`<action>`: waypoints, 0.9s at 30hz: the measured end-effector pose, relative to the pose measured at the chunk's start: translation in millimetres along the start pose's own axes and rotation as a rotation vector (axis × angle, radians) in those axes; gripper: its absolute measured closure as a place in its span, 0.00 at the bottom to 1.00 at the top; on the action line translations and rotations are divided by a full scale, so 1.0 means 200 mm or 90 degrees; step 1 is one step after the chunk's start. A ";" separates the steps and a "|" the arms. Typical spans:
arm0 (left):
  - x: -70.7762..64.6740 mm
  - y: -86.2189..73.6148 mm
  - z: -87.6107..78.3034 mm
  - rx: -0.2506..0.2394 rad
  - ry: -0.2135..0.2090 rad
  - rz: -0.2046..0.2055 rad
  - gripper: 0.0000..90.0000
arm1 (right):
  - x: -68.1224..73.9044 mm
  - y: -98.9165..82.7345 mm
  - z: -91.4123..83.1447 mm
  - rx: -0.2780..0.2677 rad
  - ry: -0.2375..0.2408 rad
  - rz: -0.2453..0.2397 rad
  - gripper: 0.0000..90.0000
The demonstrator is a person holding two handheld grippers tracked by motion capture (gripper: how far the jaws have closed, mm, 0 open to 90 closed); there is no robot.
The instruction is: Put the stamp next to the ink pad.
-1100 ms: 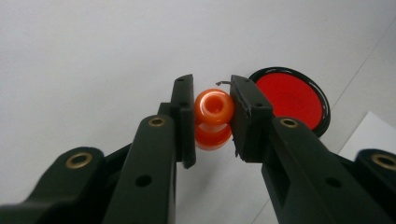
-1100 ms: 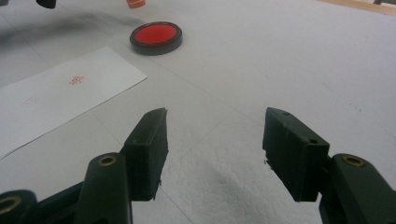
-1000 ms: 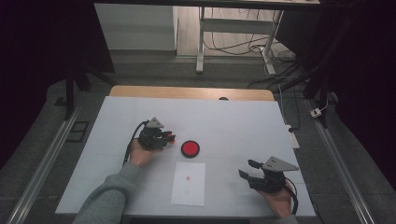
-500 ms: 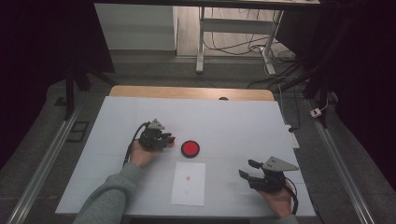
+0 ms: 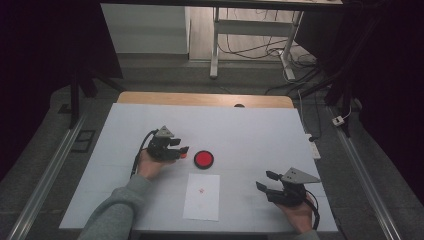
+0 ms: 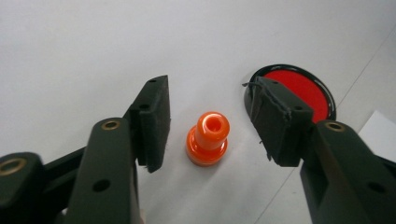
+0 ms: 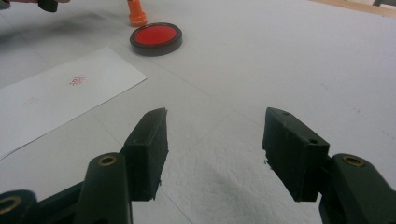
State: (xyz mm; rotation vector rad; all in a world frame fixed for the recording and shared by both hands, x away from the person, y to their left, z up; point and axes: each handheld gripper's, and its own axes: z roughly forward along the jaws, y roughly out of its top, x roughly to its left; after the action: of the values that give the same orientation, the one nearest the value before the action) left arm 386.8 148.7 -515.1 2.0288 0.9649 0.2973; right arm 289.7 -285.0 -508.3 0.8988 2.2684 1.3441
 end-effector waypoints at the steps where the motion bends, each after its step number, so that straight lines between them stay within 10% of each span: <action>1: 0.00 0.00 -0.01 -0.003 -0.001 -0.002 0.51 | 0.00 0.00 0.00 0.000 0.000 0.000 0.44; 27: -0.15 -0.22 -0.40 -0.007 -0.026 0.007 0.44 | -0.04 0.01 0.05 0.014 0.010 -0.019 0.44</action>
State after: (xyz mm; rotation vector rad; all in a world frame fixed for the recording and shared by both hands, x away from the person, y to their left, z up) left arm 302.7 189.8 -495.8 2.0223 0.9260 0.2663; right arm 301.9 -283.3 -511.4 0.8600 2.3041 1.3210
